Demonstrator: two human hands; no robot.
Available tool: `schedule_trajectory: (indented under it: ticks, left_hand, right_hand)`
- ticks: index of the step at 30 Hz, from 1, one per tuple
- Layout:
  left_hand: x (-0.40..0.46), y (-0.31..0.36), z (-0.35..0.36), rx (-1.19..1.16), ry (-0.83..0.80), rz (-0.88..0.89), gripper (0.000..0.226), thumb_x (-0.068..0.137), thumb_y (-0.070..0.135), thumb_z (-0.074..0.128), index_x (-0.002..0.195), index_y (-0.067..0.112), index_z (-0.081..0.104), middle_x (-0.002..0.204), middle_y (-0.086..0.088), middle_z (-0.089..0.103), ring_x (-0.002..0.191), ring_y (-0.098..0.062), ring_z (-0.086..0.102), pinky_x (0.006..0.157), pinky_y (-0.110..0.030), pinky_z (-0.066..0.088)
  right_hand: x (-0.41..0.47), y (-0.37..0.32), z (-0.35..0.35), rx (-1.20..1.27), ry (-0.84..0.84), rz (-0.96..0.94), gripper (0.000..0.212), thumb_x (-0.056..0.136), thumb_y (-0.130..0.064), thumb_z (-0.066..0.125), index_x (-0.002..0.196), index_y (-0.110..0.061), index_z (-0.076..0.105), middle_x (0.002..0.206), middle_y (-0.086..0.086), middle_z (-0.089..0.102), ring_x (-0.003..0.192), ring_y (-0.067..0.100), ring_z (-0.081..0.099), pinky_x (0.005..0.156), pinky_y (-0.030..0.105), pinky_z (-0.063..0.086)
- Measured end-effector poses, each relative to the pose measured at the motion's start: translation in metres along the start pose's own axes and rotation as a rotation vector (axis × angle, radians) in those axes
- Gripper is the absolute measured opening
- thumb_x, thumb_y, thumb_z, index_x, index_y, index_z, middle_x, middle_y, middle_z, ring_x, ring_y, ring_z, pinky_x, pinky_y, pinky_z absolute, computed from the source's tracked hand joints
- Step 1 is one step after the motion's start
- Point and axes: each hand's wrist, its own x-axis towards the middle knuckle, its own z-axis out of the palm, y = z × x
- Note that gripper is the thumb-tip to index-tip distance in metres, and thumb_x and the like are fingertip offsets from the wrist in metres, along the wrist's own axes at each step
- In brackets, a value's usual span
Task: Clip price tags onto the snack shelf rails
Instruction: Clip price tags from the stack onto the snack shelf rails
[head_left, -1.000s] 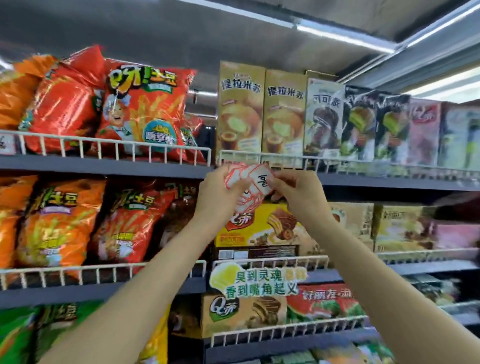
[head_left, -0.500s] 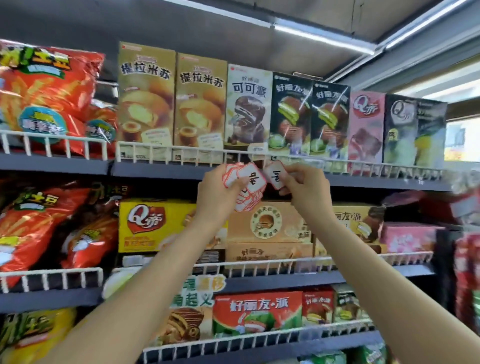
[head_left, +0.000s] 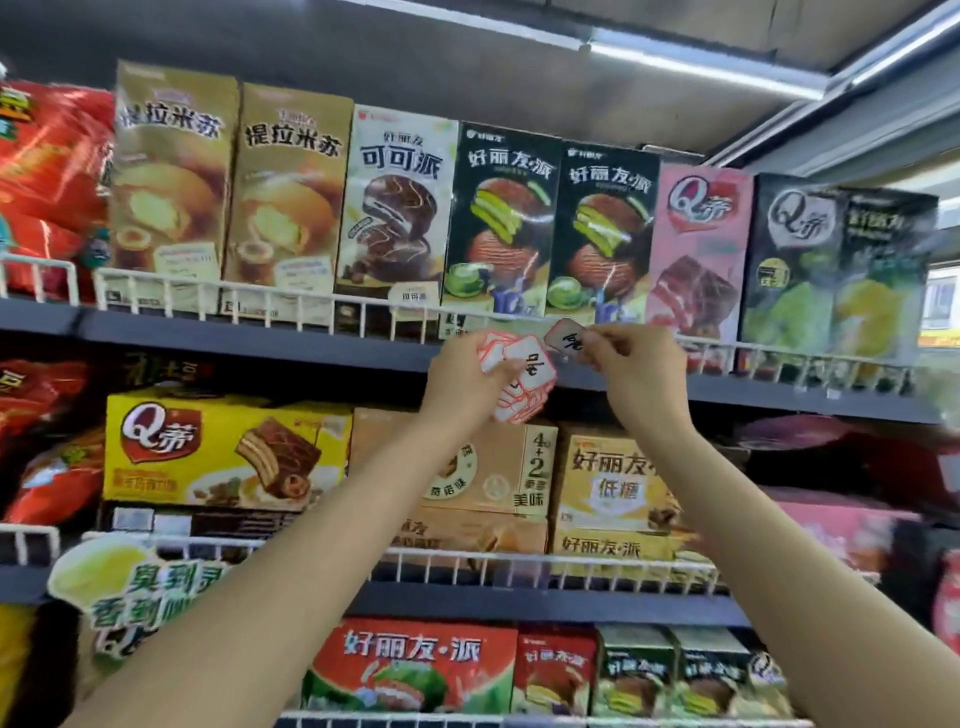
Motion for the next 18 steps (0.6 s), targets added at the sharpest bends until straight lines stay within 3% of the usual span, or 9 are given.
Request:
schedule_trajectory:
  ticks: [5,8,12,16,18]
  left_hand:
    - [0.010,-0.001,0.010,0.037,-0.001,0.004,0.042,0.084,0.022,0.067,0.124,0.010,0.059,0.116,-0.008,0.066,0.107,-0.023,0.061,0.094,-0.042,0.049]
    - [0.011,-0.001,0.015,0.018,-0.029,0.001,0.043,0.084,0.020,0.068,0.124,0.009,0.058,0.113,-0.008,0.068,0.104,-0.022,0.063,0.094,-0.041,0.050]
    - [0.012,-0.005,0.017,0.021,-0.057,0.012,0.049,0.084,0.019,0.068,0.131,0.012,0.054,0.117,-0.007,0.066,0.107,-0.021,0.062,0.095,-0.040,0.050]
    - [0.013,-0.010,0.017,0.047,-0.096,0.032,0.053,0.083,0.020,0.068,0.134,0.015,0.051,0.121,-0.007,0.064,0.108,-0.021,0.062,0.095,-0.042,0.051]
    - [0.012,-0.010,0.015,0.041,-0.092,0.039,0.054,0.083,0.020,0.069,0.134,0.016,0.052,0.121,-0.006,0.064,0.108,-0.020,0.062,0.095,-0.042,0.051]
  right_hand:
    - [0.007,0.009,-0.001,0.004,-0.010,-0.017,0.022,0.092,-0.013,0.053,0.081,-0.005,0.070,0.076,0.011,0.069,0.078,0.028,0.064,0.072,0.039,0.051]
    - [0.014,0.012,-0.002,0.026,0.020,-0.025,0.018,0.091,-0.011,0.054,0.087,-0.006,0.071,0.076,0.010,0.069,0.076,0.025,0.065,0.076,0.041,0.055]
    - [0.021,0.014,0.001,0.025,0.037,-0.055,0.017,0.092,-0.012,0.054,0.101,-0.010,0.069,0.079,0.006,0.069,0.073,0.016,0.063,0.071,0.031,0.054]
    - [0.031,0.015,0.006,-0.057,0.063,-0.134,0.015,0.092,-0.016,0.054,0.096,-0.011,0.068,0.079,-0.001,0.065,0.072,0.014,0.059,0.059,0.021,0.044]
    - [0.036,0.014,0.009,-0.086,0.055,-0.175,0.015,0.093,-0.018,0.053,0.095,-0.011,0.066,0.078,-0.004,0.062,0.073,0.013,0.057,0.057,0.023,0.042]
